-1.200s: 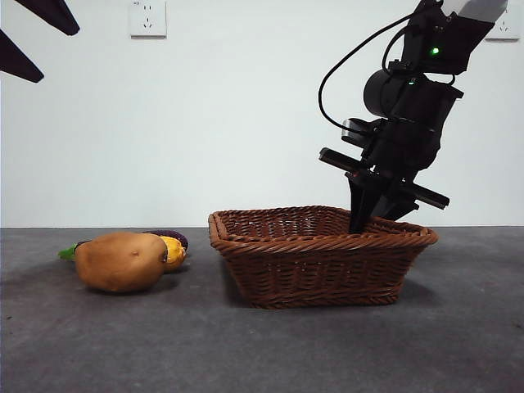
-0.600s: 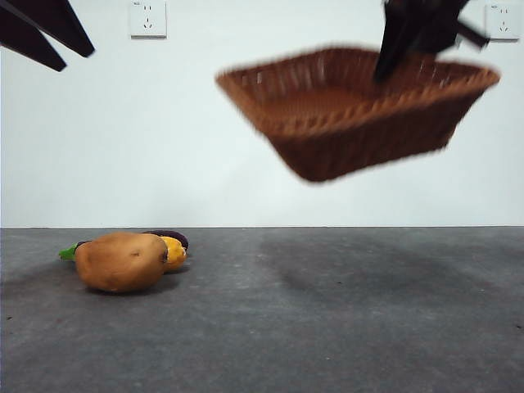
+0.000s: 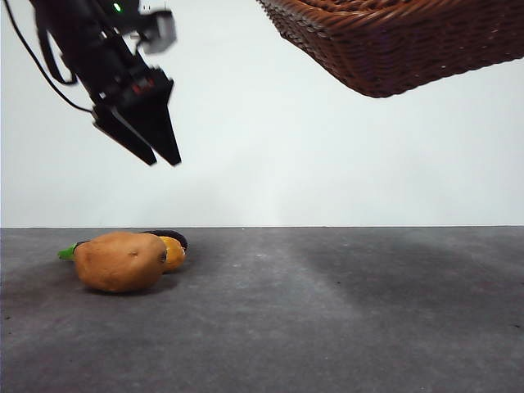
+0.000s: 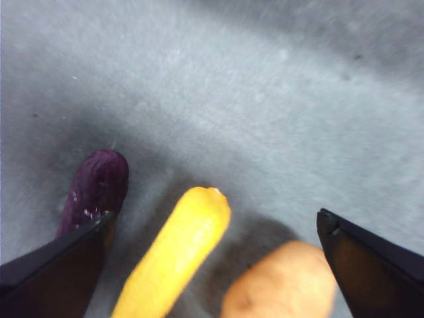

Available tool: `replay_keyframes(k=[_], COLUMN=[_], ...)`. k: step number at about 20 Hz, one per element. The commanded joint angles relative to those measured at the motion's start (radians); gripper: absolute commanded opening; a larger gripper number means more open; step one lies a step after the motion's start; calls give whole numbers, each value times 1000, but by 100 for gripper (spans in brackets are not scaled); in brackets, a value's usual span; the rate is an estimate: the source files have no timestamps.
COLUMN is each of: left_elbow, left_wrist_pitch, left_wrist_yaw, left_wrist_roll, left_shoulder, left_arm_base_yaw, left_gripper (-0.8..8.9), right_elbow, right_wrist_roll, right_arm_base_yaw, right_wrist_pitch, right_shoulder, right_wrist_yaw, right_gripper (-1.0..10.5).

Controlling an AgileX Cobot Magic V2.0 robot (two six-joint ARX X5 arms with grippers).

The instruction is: Help me put the vegetables on the table into the basket

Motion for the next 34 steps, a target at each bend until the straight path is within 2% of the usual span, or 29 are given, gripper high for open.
replay_keyframes(k=[1, 5, 12, 17, 31, 32, 34], left_elbow=[35, 44, 45, 45, 45, 45, 45], left_wrist_pitch=[-11, -16, 23, 53, 66, 69, 74], left_wrist_yaw=[-25, -72, -112, -121, -114, -114, -114], left_wrist_roll=[36, 97, 127, 130, 129, 129, 129], left_shoulder=[62, 131, 204, 225, 293, 298, 298], left_arm_base_yaw=[-2, 0, -6, -10, -14, -14, -14], left_gripper=[660, 660, 660, 660, 654, 621, 458], right_elbow=[-1, -1, -1, -1, -1, -1, -1], right_wrist_roll=[-4, -11, -19, -21, -24, -26, -26], right_arm_base_yaw=[3, 3, 5, 5, 5, 5, 5], right_wrist_pitch=[3, 5, -7, -9, -4, -3, 2], right_shoulder=[-5, -5, -5, -5, -4, -4, -4], right_wrist_yaw=[-8, -9, -35, -72, -71, -71, -70], right_gripper=[-8, -8, -8, -8, -8, -8, -8])
